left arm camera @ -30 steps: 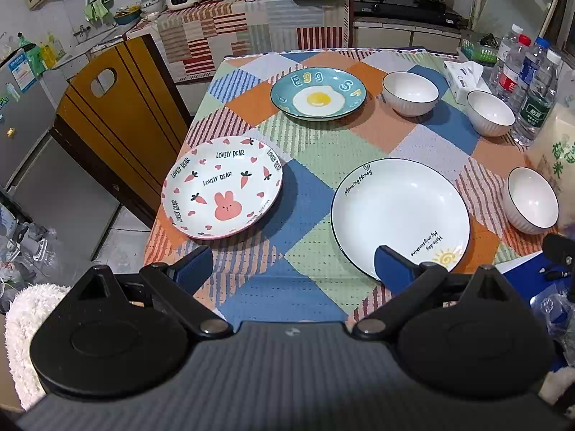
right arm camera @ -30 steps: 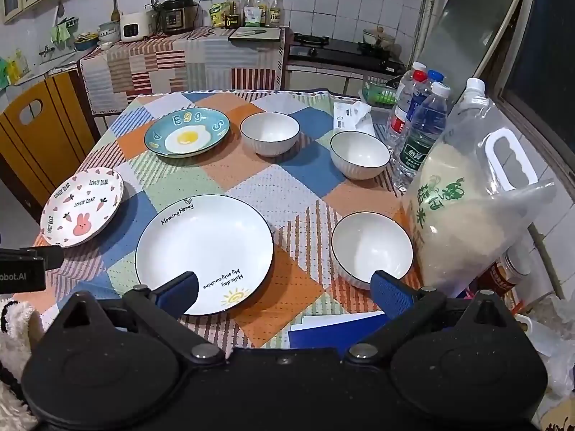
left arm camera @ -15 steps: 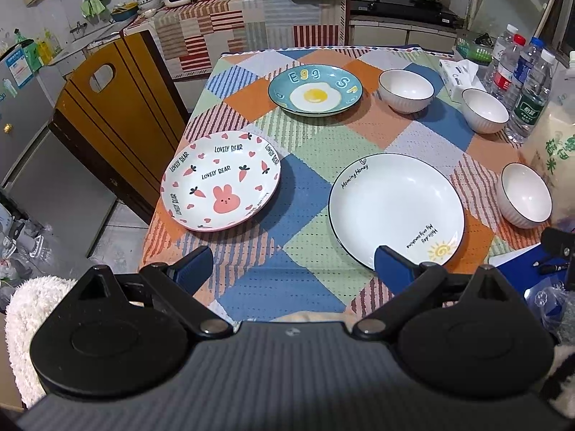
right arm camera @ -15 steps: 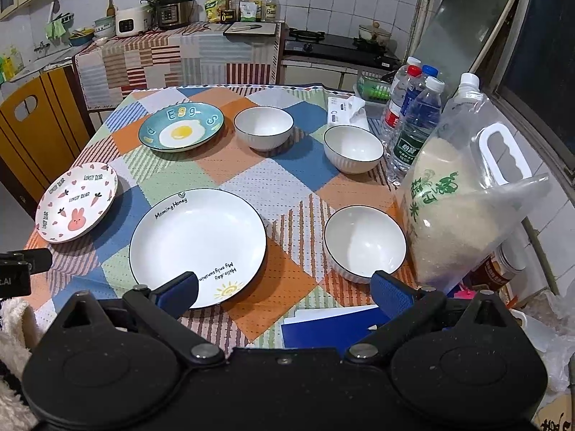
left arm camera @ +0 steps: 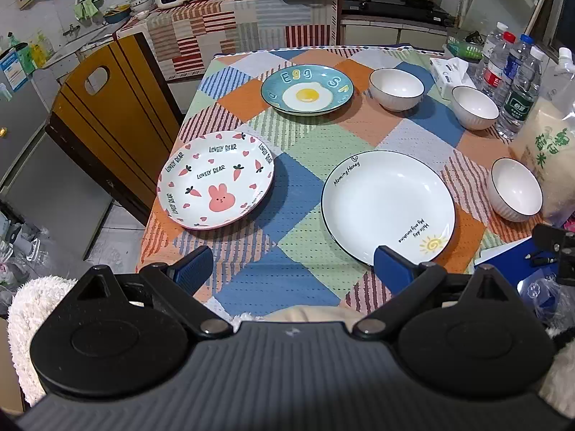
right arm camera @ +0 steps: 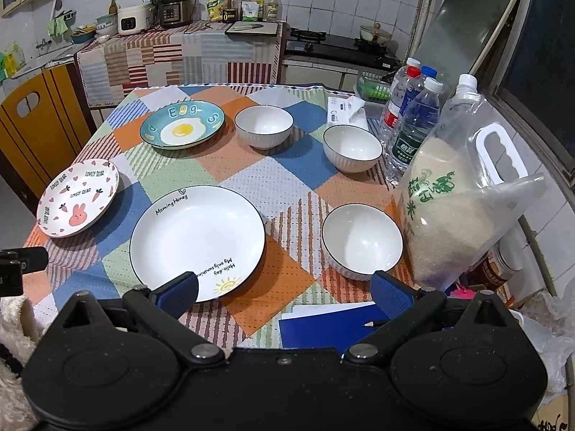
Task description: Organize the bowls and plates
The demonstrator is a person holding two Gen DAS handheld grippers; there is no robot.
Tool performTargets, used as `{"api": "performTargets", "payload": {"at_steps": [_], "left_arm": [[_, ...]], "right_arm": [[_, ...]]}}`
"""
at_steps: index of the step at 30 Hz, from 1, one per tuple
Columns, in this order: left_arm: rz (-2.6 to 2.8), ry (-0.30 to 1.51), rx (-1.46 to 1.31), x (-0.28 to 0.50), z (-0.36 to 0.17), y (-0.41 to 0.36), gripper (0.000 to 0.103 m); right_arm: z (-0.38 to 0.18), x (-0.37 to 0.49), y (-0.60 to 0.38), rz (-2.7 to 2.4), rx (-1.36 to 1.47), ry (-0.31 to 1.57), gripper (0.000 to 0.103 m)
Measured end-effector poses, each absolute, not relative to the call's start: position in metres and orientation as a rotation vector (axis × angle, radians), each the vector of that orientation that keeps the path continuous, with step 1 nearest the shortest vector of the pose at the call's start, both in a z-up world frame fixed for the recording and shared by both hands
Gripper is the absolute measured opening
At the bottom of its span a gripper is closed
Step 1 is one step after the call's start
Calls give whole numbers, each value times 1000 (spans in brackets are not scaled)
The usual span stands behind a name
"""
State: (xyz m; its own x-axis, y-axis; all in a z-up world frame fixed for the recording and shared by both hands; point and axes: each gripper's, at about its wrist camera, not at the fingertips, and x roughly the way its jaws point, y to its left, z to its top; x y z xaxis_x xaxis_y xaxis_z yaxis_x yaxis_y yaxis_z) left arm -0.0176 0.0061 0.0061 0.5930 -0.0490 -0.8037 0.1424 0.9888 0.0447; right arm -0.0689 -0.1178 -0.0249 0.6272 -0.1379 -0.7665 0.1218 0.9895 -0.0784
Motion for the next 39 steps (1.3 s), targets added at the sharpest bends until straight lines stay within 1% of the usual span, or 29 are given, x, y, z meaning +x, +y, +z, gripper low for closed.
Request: {"api": "performTargets", "payload": {"at_steps": [27,39], "left_arm": [[-123,933,96,-17,3,5,95],[-122,927,91,-12,-2,6,97]], "right_arm": [[-29,-69,-117,-140,-28,891,103],[-37,-65,-121,-130,-49,889,103]]}}
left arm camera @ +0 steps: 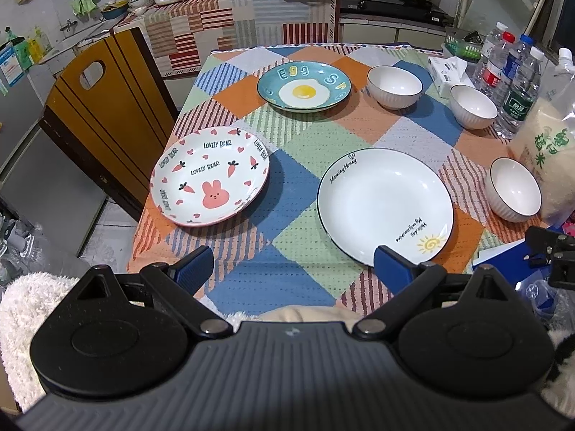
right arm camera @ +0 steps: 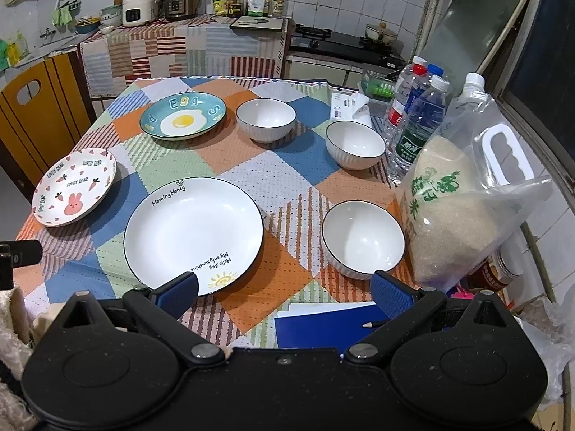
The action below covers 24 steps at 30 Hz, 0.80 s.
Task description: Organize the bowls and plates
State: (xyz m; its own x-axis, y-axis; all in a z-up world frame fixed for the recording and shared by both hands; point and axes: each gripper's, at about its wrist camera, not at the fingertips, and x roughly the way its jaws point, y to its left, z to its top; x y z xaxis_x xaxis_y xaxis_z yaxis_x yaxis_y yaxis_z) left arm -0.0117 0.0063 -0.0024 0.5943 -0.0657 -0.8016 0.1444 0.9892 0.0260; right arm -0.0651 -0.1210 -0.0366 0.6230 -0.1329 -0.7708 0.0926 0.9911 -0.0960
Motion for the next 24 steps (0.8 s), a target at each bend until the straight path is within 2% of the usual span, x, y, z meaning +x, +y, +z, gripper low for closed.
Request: {"api": "performTargets", "payload": {"at_steps": [11,16,19,22,24], "left_arm": [[-219,874,179,35,-5,-3,97],[-290,938,198,64,-28,-13,93],[-317,980,177,84,-49,-16,86],[-313,1014,209,102,-72,-22,79],[-294,1040,204,112,-87,-21,79]], "right_arm": [[-44,-47,-136,33,-176,600,103],[-68,-23,-147,144,-77,618,96],[-90,-14,-146,234,-49,631,93],[-114,-3,-146,245,-36,695,89],[-130,8,-148,245,-4,762,84]]}}
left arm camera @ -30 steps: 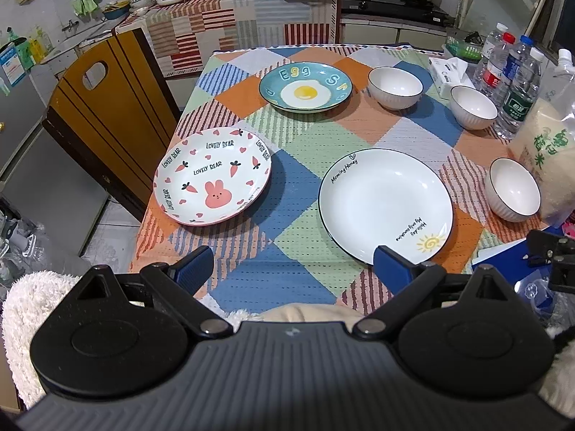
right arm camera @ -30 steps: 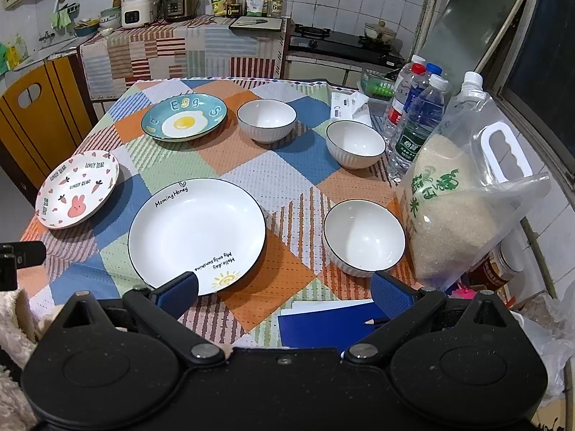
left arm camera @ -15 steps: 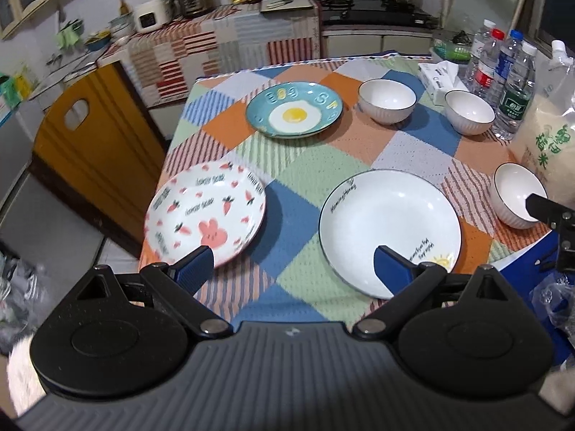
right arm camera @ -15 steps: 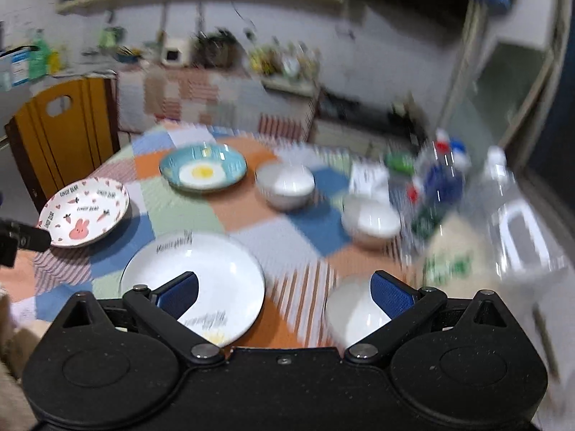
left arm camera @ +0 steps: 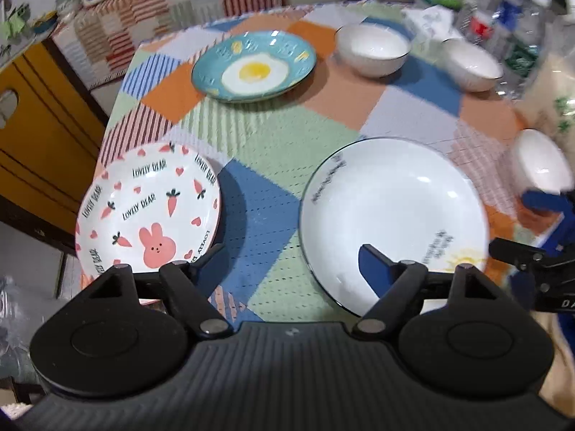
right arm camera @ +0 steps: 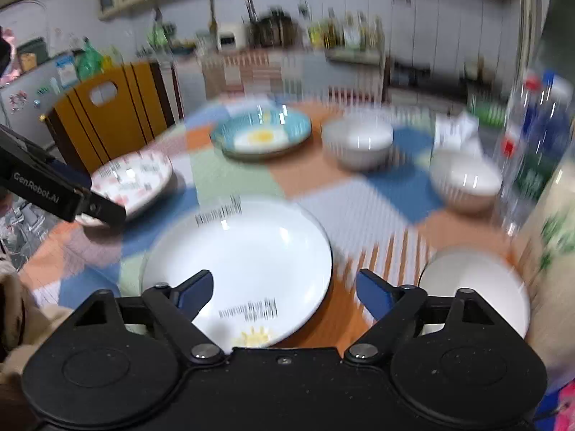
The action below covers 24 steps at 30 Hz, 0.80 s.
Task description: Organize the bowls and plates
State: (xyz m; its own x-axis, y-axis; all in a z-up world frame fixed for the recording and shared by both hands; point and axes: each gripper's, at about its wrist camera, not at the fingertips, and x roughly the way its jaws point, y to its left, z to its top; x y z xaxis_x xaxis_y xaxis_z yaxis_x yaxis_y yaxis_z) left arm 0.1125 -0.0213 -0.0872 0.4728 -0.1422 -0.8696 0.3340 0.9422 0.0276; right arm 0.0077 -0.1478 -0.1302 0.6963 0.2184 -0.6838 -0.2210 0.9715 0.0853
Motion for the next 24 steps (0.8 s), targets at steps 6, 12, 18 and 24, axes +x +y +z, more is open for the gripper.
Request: {"api": "performTargets", "payload": {"at_steps": [6,12,18,24], "left_arm": [[-300,1084,94,132,-126,-7,71],[-345,1088,-116,137,-133,8,71],[-346,1120,-46,141,-153,-4,52],[-360,1136,-14,144,-168,-13,40]], "right_arm": [[-175,27,-159,231,174,928,64],[-198,34,-165,220,259,961,47],[-201,37,-171,241,325,944,25],[-206,38,-178,249,378,921,20]]}}
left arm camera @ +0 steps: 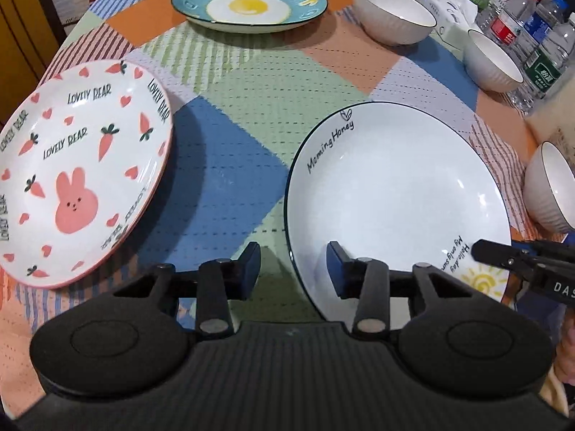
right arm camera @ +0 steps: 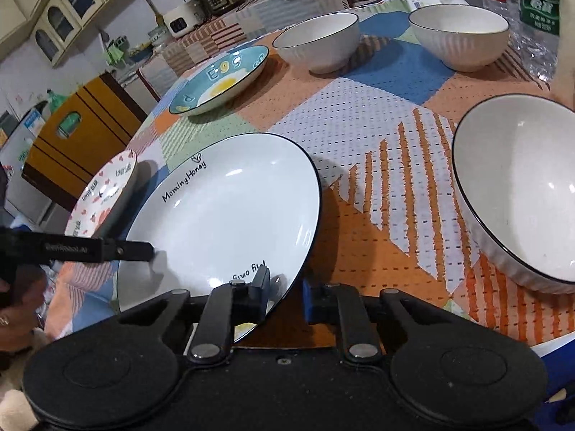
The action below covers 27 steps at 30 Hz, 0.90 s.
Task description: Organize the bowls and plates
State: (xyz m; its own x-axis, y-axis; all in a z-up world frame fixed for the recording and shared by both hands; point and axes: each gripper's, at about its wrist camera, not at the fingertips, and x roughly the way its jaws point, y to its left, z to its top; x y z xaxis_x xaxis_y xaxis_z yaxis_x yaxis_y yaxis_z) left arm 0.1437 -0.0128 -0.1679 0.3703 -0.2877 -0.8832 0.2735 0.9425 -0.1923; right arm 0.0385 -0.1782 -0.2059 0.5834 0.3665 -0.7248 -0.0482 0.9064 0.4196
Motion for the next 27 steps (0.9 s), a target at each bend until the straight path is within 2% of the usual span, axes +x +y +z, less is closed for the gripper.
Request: {"api": "performTargets", "payload": {"at_steps": [3,4,12,19,24,27], "left_arm": [[-358,1126,-44,145,-170,-14,36],[-373,1127,-53,145,-170,-15,25],[-378,1067,-116,149,-156,-13,24],[-379,1033,-136,193,-130,-15,24],[-356,1060,-84,225,-137,-29,25],[-341,1138,-127,247,-150,-29,26]], "right_arm": [[-207,38,-179,246,385,911,20],[-207,38,-179,248,381,905,21],[-198,43,-177,273,317,894,21],[-169,71,-180,289,289,844,22],[-162,103,-182,286,276,853,22],[-163,120,-177,292,201,879,23]]}}
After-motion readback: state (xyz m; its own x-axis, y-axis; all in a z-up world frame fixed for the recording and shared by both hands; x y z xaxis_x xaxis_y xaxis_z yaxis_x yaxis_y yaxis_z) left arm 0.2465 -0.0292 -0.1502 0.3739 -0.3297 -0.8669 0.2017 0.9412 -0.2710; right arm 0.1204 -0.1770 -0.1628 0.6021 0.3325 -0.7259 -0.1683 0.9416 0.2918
